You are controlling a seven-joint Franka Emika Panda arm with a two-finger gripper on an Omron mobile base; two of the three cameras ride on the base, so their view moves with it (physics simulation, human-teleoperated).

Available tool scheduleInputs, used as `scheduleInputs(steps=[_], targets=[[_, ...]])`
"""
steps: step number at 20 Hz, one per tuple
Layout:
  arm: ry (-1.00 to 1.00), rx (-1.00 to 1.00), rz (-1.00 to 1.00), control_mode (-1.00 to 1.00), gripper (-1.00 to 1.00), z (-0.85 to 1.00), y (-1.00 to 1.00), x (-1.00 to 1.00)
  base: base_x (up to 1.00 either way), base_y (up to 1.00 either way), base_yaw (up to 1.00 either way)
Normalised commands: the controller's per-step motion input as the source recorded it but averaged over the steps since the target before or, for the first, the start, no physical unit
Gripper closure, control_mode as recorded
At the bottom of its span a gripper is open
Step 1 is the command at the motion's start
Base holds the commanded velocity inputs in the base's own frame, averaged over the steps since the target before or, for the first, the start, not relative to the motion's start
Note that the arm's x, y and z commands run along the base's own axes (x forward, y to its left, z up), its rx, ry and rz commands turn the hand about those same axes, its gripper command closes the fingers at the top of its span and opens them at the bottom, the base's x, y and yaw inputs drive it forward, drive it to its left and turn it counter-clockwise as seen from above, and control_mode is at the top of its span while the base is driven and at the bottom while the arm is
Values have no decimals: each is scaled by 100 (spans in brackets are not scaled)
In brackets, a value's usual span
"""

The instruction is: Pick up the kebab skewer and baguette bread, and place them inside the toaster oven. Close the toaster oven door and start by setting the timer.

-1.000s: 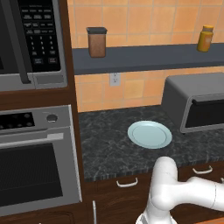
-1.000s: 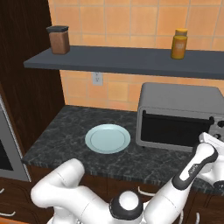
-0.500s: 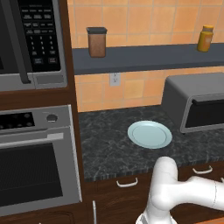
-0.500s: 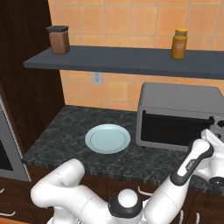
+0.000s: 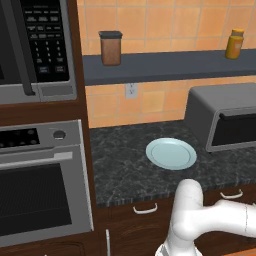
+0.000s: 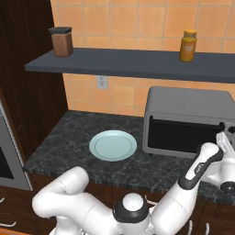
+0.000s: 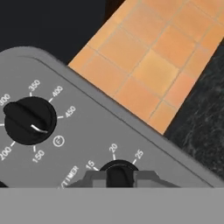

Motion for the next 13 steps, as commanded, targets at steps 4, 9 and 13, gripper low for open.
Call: scheduleInputs(steps=[4,9,13], targets=[[0,28,0,-100,100,31,0,3,0,0,0],[0,27,0,-100,100,25,7,4,0,0,0],[0,25,0,-100,100,28,15,8,0,0,0]])
